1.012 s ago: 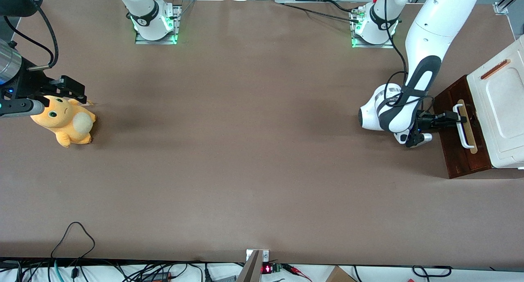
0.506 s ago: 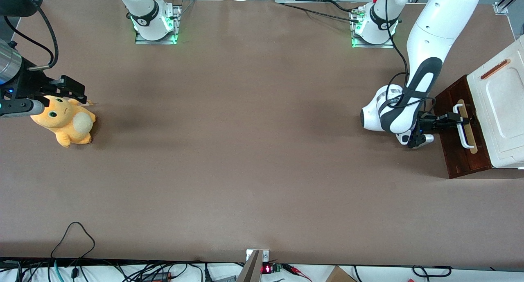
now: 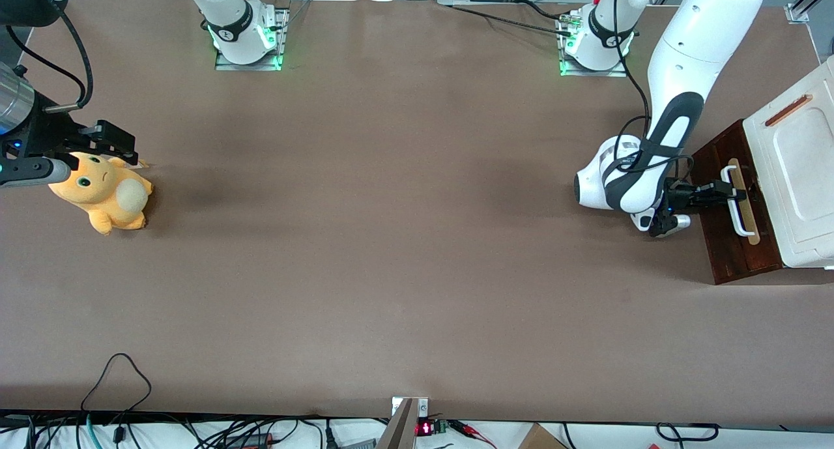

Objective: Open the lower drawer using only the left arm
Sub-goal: 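Close the left gripper around the white drawer handle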

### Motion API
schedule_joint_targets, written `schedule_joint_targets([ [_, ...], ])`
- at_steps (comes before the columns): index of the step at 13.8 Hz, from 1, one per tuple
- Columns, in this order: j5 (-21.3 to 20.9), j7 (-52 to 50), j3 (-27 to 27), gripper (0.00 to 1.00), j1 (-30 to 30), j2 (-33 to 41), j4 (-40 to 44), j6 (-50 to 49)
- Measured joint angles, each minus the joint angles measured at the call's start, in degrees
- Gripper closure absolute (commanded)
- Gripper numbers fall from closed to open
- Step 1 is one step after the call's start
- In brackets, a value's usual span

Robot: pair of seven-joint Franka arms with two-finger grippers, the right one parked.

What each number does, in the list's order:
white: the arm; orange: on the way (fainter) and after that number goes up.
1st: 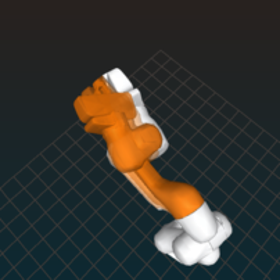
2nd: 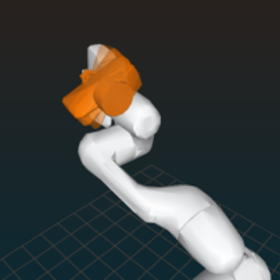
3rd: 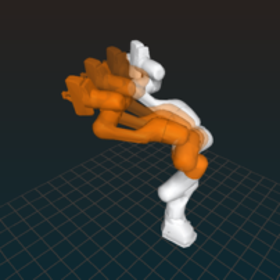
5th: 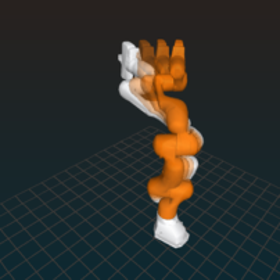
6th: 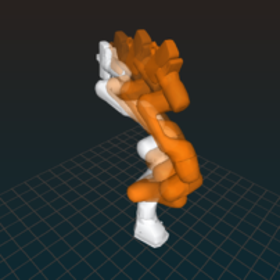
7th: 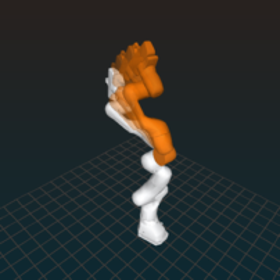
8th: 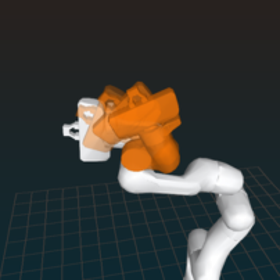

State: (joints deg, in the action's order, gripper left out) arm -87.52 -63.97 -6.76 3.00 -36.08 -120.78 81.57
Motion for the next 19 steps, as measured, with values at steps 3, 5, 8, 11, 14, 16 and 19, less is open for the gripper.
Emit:
schedule_joint_targets([
  [3,-0.02,0.00,0.09,0.63,-0.15,-0.19,0.01,0.00],
  [5,-0.03,0.00,0.14,0.67,-0.24,-0.32,0.02,0.00],
  [8,-0.03,0.00,0.20,0.77,-0.30,-0.41,0.05,0.00],
  [11,-0.04,0.00,0.20,0.82,-0.34,-0.47,0.05,0.05],
  [14,-0.06,-0.55,0.20,0.91,-0.36,-0.57,0.09,0.14],
  [16,-0.06,-1.14,0.20,0.98,-0.36,-0.58,0.10,0.11],
  [19,-0.06,-1.19,0.20,1.00,-0.36,-0.58,0.10,0.11],
])
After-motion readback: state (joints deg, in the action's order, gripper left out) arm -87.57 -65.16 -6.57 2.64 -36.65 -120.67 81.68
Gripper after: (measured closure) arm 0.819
